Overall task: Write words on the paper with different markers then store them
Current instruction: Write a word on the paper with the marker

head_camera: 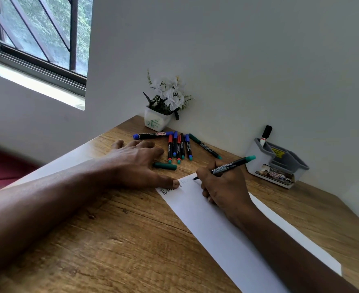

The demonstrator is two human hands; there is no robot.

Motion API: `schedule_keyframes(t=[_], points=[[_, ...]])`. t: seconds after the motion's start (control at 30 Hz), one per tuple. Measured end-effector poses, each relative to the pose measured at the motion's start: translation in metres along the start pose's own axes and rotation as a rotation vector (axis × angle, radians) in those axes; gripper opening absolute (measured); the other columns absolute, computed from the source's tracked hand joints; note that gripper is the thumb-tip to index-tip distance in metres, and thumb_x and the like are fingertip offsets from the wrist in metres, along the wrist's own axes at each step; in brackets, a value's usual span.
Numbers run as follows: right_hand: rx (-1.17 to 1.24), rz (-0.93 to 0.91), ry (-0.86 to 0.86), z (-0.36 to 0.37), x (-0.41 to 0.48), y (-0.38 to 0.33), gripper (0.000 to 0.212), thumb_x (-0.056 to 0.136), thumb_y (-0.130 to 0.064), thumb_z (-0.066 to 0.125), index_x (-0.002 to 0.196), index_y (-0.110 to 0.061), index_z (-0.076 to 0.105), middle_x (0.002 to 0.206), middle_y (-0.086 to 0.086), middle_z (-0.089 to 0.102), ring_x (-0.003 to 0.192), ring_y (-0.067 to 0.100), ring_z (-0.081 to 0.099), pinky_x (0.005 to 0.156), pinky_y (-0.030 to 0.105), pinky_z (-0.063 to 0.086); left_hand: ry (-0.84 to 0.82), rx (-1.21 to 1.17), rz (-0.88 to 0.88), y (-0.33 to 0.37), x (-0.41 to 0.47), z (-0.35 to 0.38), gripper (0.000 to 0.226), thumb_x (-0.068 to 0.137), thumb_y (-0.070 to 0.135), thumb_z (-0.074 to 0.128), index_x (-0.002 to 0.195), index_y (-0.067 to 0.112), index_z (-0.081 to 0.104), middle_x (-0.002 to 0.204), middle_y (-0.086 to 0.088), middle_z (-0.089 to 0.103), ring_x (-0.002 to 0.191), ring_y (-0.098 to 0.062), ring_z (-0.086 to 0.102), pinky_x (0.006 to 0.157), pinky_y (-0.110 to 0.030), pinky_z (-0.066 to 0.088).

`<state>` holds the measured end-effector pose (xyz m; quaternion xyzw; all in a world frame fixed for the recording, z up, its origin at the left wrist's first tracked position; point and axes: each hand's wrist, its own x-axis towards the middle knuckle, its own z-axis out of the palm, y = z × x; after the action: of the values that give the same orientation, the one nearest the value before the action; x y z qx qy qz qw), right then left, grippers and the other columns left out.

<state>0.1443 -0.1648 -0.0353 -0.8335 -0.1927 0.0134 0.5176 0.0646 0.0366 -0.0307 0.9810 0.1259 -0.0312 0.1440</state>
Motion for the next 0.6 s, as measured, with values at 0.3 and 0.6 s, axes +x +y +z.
schedule_keyframes(t=[0.3,0.6], points=[[0.010,-0.003,0.030,0.0011,-0.0013,-0.0002,0.017,0.090,-0.017,0.073,0.079,-0.006,0.067,0.053,0.001,0.065,0.042,0.008,0.059,0.041,0.020,0.046,-0.018,-0.019,0.008,-0.0004,-0.0008,-0.0015,0.119,0.055,0.096,0.033,0.159,0.041,0.018,0.171,0.005,0.009,0.156,-0.022,0.009,0.124,-0.058,0.001],[0.346,0.140,0.062,-0.0061,0.0051,0.0019,0.016,0.094,-0.017,0.067,0.083,-0.007,0.073,0.062,0.001,0.071,0.055,0.011,0.064,0.053,0.023,0.051,0.178,-0.084,0.101,-0.0064,0.0037,0.0032,0.081,0.080,0.087,0.046,0.150,0.048,0.039,0.163,0.010,0.034,0.148,-0.018,0.033,0.120,-0.057,0.023]])
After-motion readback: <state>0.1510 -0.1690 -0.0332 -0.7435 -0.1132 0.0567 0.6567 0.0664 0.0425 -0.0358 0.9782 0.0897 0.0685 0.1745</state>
